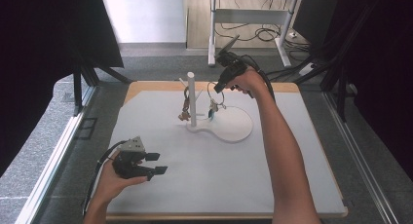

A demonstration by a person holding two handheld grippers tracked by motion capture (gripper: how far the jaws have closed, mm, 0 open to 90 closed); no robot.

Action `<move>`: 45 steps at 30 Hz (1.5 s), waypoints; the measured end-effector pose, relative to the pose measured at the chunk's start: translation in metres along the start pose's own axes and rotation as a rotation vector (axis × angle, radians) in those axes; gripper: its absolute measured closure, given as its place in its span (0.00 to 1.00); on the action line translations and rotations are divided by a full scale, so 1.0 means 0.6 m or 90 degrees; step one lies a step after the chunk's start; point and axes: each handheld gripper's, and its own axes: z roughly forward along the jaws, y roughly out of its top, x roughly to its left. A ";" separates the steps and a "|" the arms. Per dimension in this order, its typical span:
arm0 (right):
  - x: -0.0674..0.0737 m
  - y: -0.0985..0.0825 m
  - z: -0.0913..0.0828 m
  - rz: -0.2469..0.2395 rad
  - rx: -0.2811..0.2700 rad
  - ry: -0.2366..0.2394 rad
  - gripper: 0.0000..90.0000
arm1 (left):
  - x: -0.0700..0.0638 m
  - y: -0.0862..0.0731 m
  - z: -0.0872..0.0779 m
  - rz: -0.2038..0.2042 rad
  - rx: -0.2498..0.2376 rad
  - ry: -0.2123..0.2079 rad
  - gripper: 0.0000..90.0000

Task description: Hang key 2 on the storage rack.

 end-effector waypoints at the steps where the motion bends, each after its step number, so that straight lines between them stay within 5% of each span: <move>1: 0.002 0.003 0.000 -0.001 0.000 -0.001 0.97 | 0.000 0.000 0.000 0.000 0.000 0.000 0.45; 45: 0.052 0.011 0.072 -0.045 0.021 0.034 0.97 | 0.001 0.001 0.002 0.002 0.002 0.002 0.46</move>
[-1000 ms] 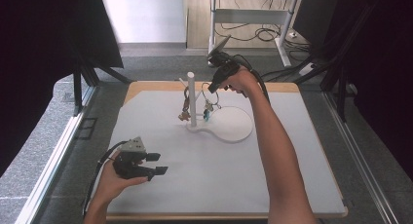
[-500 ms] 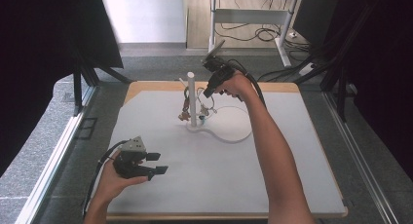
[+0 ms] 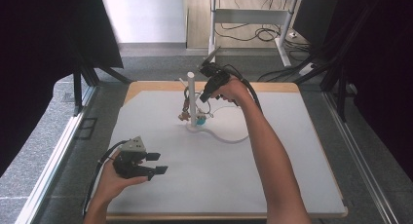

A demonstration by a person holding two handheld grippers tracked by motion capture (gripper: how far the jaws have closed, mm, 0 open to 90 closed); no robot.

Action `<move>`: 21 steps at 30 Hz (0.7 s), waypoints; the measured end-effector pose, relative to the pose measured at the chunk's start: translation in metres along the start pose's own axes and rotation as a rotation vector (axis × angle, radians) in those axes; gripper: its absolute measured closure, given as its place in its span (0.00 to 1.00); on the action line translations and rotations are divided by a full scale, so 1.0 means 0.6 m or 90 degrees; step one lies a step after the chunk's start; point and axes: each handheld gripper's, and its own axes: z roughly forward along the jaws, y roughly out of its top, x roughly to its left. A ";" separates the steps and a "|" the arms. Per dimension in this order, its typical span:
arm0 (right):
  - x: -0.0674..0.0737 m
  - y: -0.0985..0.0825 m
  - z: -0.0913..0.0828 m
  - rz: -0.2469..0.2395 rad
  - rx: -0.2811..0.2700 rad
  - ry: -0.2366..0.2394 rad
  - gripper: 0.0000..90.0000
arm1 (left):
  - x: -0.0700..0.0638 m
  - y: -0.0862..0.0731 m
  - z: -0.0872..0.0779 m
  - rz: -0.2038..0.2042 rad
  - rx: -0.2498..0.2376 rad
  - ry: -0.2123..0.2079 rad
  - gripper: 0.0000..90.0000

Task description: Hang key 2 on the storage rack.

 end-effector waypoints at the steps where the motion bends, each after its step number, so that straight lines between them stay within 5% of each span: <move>1: 0.000 0.000 0.001 0.000 -0.001 0.002 0.96 | 0.000 0.000 0.000 0.000 0.000 0.001 0.46; 21: 0.003 -0.013 0.005 -0.002 -0.010 0.004 0.89 | 0.002 0.001 -0.002 -0.004 -0.003 0.003 0.45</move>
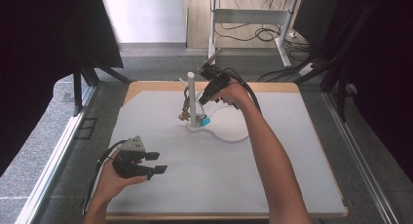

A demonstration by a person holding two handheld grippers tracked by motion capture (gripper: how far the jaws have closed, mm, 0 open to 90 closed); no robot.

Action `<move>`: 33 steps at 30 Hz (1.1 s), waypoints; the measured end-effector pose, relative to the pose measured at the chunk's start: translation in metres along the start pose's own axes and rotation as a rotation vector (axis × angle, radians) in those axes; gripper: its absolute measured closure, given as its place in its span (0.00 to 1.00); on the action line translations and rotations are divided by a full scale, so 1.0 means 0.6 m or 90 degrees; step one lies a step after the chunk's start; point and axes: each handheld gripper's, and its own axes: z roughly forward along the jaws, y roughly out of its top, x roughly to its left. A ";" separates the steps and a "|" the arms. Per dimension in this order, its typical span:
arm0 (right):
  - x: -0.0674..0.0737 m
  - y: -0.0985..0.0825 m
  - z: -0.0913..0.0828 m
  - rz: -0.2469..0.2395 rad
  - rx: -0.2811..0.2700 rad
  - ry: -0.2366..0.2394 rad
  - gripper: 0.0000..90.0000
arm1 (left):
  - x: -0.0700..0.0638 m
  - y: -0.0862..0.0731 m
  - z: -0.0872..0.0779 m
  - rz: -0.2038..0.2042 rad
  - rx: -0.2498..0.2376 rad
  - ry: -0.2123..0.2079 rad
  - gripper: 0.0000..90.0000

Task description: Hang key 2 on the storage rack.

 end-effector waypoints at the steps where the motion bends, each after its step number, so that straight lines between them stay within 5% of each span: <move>1: 0.001 -0.002 -0.004 0.000 -0.002 0.000 0.85 | 0.000 0.000 0.000 -0.002 0.000 0.000 0.46; 11: -0.006 -0.051 -0.054 -0.002 -0.062 -0.026 0.63 | 0.003 0.005 0.008 -0.011 0.003 -0.002 0.45; 19: -0.006 -0.099 -0.076 -0.010 -0.104 -0.020 0.55 | 0.005 0.003 -0.001 -0.013 0.001 0.009 0.45; 33: 0.009 -0.272 -0.089 -0.011 -0.176 -0.019 0.52 | -0.008 -0.001 -0.003 -0.009 0.017 0.010 0.44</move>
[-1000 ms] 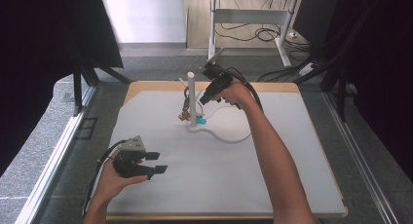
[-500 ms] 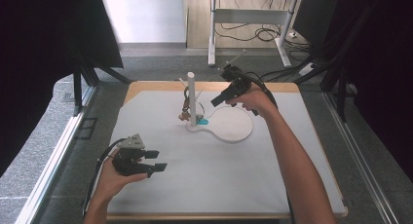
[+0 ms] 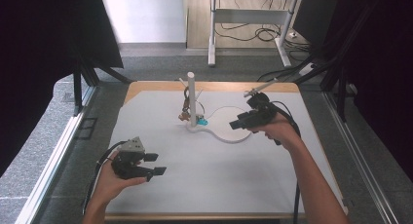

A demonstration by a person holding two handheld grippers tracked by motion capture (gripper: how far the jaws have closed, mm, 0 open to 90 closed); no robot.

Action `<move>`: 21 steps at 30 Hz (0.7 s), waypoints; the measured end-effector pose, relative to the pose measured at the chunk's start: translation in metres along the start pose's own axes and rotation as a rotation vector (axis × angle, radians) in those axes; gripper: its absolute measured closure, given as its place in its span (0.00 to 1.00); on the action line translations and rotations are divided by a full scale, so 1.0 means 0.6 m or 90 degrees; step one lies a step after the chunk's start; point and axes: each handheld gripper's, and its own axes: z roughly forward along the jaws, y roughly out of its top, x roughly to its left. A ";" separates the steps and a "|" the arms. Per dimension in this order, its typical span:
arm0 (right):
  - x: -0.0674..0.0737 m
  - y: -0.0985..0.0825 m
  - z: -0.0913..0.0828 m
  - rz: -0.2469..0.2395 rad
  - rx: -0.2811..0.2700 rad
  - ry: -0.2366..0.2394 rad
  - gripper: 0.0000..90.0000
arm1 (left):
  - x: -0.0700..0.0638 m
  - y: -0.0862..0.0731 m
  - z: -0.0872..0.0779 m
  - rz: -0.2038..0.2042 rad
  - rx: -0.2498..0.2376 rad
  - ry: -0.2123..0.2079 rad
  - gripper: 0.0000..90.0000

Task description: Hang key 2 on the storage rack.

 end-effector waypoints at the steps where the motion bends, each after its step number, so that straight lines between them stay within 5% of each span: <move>1: 0.000 -0.010 -0.002 0.000 -0.005 0.001 0.52 | 0.000 0.000 0.001 0.002 0.000 0.000 0.44; 13: 0.003 -0.161 -0.005 -0.001 -0.054 -0.004 0.50 | -0.003 0.000 0.021 0.004 0.018 0.008 0.44; 21: 0.004 -0.184 0.000 -0.005 -0.057 -0.022 0.48 | -0.005 0.000 0.023 0.004 0.017 0.003 0.43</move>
